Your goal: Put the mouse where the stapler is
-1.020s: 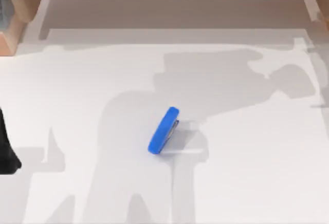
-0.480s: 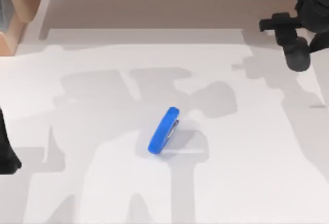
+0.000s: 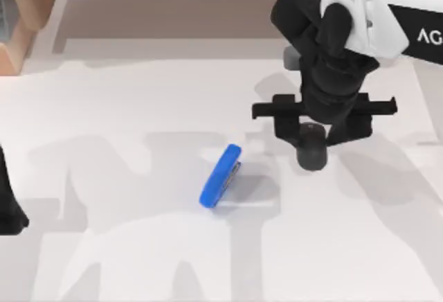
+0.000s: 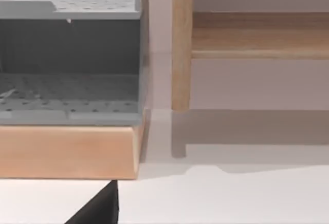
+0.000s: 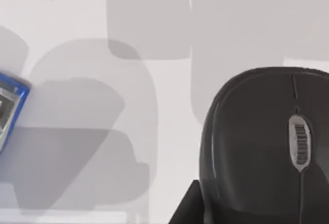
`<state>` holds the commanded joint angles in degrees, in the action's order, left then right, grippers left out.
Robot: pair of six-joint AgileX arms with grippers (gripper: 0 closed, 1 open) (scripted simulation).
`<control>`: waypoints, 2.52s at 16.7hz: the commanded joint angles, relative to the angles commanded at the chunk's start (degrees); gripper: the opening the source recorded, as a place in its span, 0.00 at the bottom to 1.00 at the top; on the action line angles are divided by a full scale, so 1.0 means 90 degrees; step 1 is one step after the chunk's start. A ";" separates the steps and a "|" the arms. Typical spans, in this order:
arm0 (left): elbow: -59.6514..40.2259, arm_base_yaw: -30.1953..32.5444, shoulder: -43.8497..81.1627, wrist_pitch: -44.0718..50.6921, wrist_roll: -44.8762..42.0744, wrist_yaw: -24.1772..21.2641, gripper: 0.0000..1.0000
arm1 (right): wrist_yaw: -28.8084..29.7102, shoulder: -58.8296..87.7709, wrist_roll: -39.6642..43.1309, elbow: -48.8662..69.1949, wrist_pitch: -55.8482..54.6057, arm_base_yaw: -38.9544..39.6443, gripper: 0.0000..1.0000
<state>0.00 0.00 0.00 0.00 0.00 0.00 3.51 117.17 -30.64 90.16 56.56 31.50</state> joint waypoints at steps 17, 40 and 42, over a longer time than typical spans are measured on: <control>0.0000 0.0000 0.0000 0.0000 0.0000 0.0000 1.00 | -0.0029 0.0001 -0.0484 -0.0280 -0.0305 0.0430 0.00; 0.0000 0.0000 0.0000 0.0000 0.0000 0.0000 1.00 | -0.0027 0.0240 -0.0476 -0.0505 -0.0555 0.0447 0.15; 0.0000 0.0000 0.0000 0.0000 0.0000 0.0000 1.00 | -0.0027 0.0240 -0.0476 -0.0505 -0.0555 0.0447 0.30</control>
<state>0.00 0.00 0.00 0.00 0.00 0.00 3.27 119.33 -34.92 85.62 51.57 35.53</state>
